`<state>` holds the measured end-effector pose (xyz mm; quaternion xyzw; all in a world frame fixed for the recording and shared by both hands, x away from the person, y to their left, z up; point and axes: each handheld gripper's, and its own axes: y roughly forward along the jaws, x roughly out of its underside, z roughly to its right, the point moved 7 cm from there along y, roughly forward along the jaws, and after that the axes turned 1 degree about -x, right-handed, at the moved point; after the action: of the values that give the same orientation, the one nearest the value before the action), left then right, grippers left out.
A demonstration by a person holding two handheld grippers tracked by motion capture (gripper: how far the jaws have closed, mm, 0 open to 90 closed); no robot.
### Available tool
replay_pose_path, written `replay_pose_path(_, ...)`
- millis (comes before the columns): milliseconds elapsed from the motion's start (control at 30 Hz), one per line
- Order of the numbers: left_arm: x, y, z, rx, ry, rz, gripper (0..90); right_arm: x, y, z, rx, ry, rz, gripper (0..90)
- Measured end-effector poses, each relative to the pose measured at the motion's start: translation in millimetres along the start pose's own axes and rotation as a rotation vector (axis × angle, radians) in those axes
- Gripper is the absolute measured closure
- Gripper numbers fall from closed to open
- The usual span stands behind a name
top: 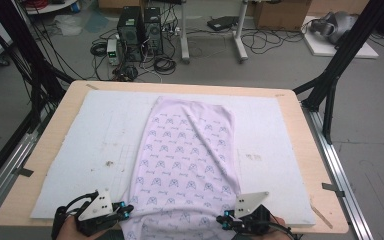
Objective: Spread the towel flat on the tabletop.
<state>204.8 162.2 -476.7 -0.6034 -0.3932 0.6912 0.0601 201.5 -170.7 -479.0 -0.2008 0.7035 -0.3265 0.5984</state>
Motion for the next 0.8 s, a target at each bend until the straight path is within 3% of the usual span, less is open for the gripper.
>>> replay_pose_path(67,1.5,-8.0,11.5,0.001,0.001,-0.009,89.8,2.1,-9.8,-9.9,-0.006,-0.024,-0.007,88.9)
replay_pose_path(133,4.2,-14.6,19.6,-0.01,-0.008,-0.014,88.5,1.0,-17.8,-20.8,-0.048,-0.052,0.006,88.2)
replay_pose_path(200,4.0,-16.3,16.9,-0.04,-0.007,-0.02,76.2,-3.1,-21.8,-24.4,-0.079,-0.055,0.023,81.8)
replay_pose_path(233,1.6,-15.5,11.6,-0.053,-0.017,-0.011,70.2,-7.6,-24.1,-21.7,-0.079,-0.044,0.058,76.3)
replay_pose_path(300,-5.6,-9.9,-1.9,-0.058,-0.024,0.008,67.2,-16.4,-28.1,-8.5,-0.041,0.004,0.113,65.6)
replay_pose_path(433,-18.8,18.4,-32.9,-0.065,-0.041,0.004,55.7,-23.4,-20.6,28.7,0.072,0.043,0.065,57.5)
replay_pose_path(533,-19.4,39.5,-47.2,-0.072,-0.053,-0.038,50.1,-23.4,-5.5,53.8,0.09,0.09,0.051,56.8)
replay_pose_path(567,-16.5,46.5,-50.0,-0.07,-0.052,-0.069,50.4,-22.1,0.5,59.6,0.089,0.104,0.036,56.6)
replay_pose_path(600,-17.3,48.2,-51.8,-0.045,-0.068,-0.04,51.6,-19.8,6.8,64.6,0.1,0.108,0.011,56.7)
replay_pose_path(633,-17.2,48.4,-52.7,-0.047,-0.075,-0.035,60.4,-16.4,13.8,68.4,0.106,0.107,-0.017,58.0)
replay_pose_path(700,-17.6,48.2,-53.4,-0.056,-0.089,-0.034,71.1,-11.4,21.6,71.4,0.11,0.118,-0.039,69.6)
replay_pose_path(767,-17.8,47.6,-52.1,-0.074,-0.065,-0.042,82.0,-10.3,20.0,74.8,0.107,0.148,-0.01,87.0)
replay_pose_path(800,-17.9,47.2,-51.6,-0.08,-0.064,-0.042,84.5,-10.4,20.3,75.7,0.101,0.148,-0.004,87.7)
